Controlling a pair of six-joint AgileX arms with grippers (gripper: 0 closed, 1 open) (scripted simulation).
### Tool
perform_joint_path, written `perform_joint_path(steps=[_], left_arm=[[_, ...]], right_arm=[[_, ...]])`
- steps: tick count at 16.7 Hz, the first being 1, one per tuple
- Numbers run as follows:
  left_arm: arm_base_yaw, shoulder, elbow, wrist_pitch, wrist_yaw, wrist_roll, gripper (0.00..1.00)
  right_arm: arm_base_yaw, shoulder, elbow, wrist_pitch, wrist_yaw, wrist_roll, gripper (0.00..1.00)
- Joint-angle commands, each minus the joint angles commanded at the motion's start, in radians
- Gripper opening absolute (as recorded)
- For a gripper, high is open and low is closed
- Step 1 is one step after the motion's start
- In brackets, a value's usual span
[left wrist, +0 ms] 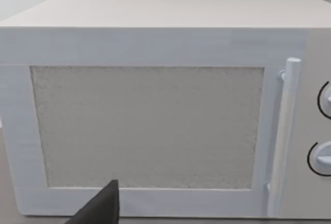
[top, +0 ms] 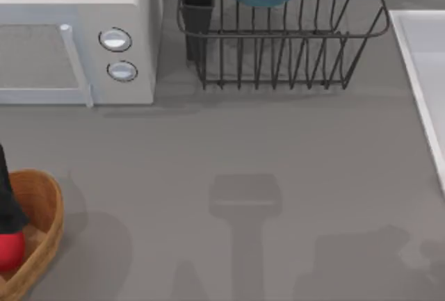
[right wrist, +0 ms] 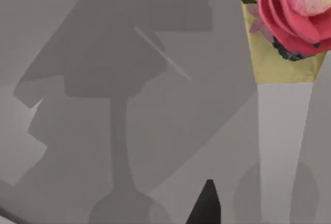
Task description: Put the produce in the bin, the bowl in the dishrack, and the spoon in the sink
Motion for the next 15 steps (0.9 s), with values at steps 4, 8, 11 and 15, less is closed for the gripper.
perform_joint_path(steps=[4, 8, 11, 15], left_arm=[[0.000, 0.000, 0.000, 0.000, 0.000, 0.000, 1.00], [0.000, 0.000, 0.000, 0.000, 0.000, 0.000, 1.00], [0.000, 0.000, 0.000, 0.000, 0.000, 0.000, 1.00], [0.000, 0.000, 0.000, 0.000, 0.000, 0.000, 1.00]], right_arm=[[0.000, -0.040, 0.053, -0.070, 0.000, 0.002, 0.00], [0.001, -0.036, 0.051, -0.067, -0.001, 0.003, 0.00], [0.000, 0.022, 0.113, -0.096, 0.000, 0.001, 0.00], [0.001, 0.233, 0.345, -0.189, 0.001, -0.005, 0.00]])
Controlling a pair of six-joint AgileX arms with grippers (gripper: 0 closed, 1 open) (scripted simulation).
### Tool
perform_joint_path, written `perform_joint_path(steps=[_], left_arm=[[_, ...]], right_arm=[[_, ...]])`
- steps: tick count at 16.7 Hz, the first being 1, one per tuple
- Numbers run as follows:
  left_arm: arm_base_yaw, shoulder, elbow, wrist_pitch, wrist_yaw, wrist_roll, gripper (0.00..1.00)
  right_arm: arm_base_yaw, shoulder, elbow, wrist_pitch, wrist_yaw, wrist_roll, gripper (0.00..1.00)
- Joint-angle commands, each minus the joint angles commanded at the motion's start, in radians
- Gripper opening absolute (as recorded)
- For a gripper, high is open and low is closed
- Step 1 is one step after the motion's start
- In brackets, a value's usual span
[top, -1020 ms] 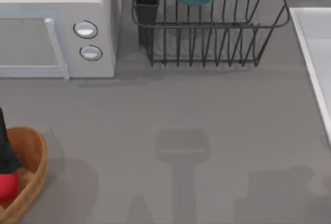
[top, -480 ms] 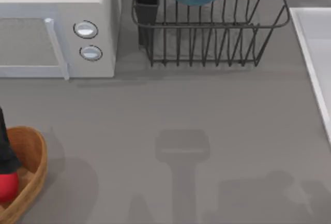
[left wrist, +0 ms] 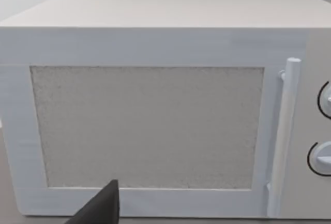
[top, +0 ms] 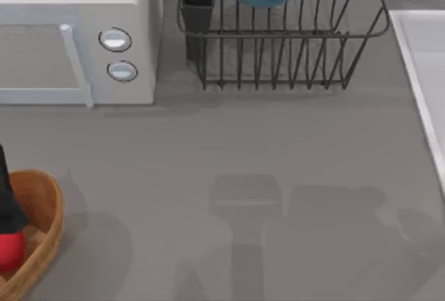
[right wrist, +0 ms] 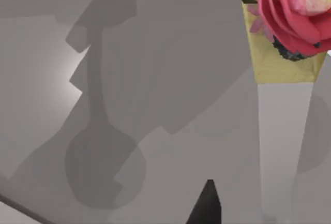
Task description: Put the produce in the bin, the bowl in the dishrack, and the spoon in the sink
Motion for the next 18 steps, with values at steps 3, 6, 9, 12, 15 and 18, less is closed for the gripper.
perform_joint_path(steps=[3, 6, 9, 12, 15, 18], left_arm=[[0.000, 0.000, 0.000, 0.000, 0.000, 0.000, 1.00], [0.000, 0.000, 0.000, 0.000, 0.000, 0.000, 1.00], [0.000, 0.000, 0.000, 0.000, 0.000, 0.000, 1.00], [0.000, 0.000, 0.000, 0.000, 0.000, 0.000, 1.00], [0.000, 0.000, 0.000, 0.000, 0.000, 0.000, 1.00], [0.000, 0.000, 0.000, 0.000, 0.000, 0.000, 1.00]], right_arm=[[0.004, 0.216, 0.283, -0.093, 0.002, -0.002, 0.00], [0.008, 0.458, 0.635, -0.196, 0.004, 0.001, 0.00], [0.014, 0.695, 0.993, -0.291, 0.006, 0.011, 0.00], [0.019, 0.897, 1.306, -0.368, 0.007, 0.025, 0.00], [0.025, 1.051, 1.535, -0.417, 0.009, 0.040, 0.00], [0.029, 1.142, 1.669, -0.440, 0.010, 0.052, 0.00]])
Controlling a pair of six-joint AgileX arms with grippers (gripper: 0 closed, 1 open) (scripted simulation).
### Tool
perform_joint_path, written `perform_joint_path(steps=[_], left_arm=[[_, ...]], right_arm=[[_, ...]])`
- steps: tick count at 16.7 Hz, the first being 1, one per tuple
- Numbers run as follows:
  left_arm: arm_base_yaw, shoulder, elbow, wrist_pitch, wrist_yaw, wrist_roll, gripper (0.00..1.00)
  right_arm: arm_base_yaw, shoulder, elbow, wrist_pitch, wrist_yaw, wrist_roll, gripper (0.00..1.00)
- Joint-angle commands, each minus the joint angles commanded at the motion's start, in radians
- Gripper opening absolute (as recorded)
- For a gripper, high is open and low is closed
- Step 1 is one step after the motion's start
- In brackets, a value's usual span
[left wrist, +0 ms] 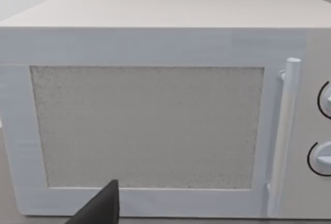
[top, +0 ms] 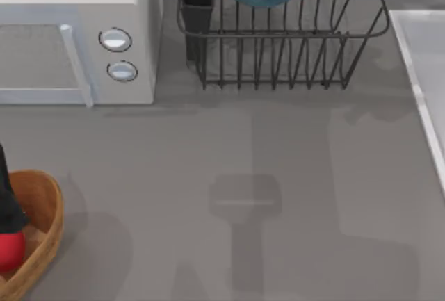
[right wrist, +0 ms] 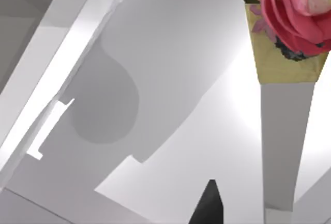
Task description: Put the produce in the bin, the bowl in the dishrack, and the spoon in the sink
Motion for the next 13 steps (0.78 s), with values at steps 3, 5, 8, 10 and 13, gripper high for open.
perform_joint_path(steps=[3, 5, 8, 10, 13], left_arm=[[0.000, 0.000, 0.000, 0.000, 0.000, 0.000, 1.00], [0.000, 0.000, 0.000, 0.000, 0.000, 0.000, 1.00], [0.000, 0.000, 0.000, 0.000, 0.000, 0.000, 1.00], [0.000, 0.000, 0.000, 0.000, 0.000, 0.000, 1.00], [0.000, 0.000, 0.000, 0.000, 0.000, 0.000, 1.00]], right_arm=[[0.001, 0.025, 0.040, -0.005, 0.000, 0.005, 0.00], [0.001, 0.025, 0.040, -0.005, 0.000, 0.005, 0.00], [-0.005, 0.024, 0.034, -0.001, 0.000, 0.006, 0.00], [-0.005, 0.010, -0.003, 0.029, 0.000, 0.007, 0.00], [-0.001, -0.032, -0.133, 0.114, 0.000, 0.006, 0.00]])
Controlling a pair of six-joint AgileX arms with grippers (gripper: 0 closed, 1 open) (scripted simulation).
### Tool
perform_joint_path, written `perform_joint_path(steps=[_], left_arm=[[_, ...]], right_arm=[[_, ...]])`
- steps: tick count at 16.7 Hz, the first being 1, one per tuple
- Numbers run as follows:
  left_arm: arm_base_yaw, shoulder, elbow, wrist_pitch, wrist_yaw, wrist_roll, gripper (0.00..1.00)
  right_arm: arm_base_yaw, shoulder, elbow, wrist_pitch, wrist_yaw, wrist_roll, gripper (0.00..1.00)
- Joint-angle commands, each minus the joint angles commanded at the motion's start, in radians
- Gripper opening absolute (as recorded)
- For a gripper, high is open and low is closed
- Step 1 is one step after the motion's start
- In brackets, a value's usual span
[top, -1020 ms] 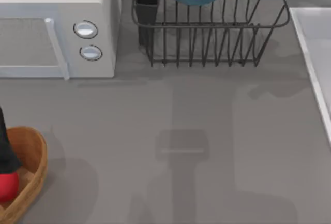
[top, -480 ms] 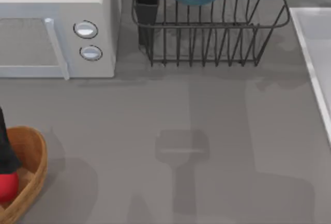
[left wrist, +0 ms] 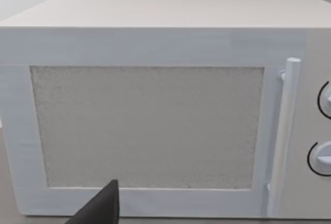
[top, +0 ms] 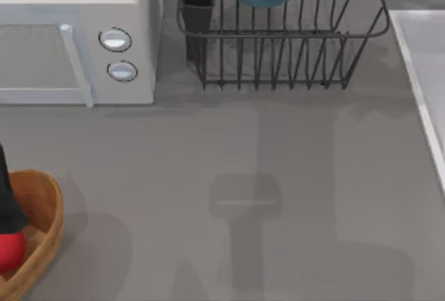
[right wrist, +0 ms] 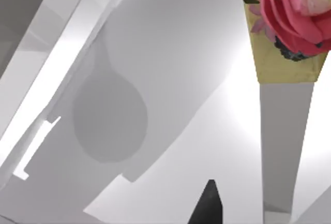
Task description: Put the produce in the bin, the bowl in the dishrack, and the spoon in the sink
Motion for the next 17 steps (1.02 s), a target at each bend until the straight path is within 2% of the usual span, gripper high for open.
perform_joint_path(steps=[5, 11, 17], left_arm=[[0.000, 0.000, 0.000, 0.000, 0.000, 0.000, 1.00], [0.000, 0.000, 0.000, 0.000, 0.000, 0.000, 1.00], [0.000, 0.000, 0.000, 0.000, 0.000, 0.000, 1.00]], right_arm=[[0.002, -0.071, -0.255, 0.164, -0.001, 0.000, 0.00], [0.003, -0.090, -0.299, 0.202, -0.002, -0.001, 0.00], [0.003, -0.090, -0.299, 0.202, -0.002, -0.001, 0.45]])
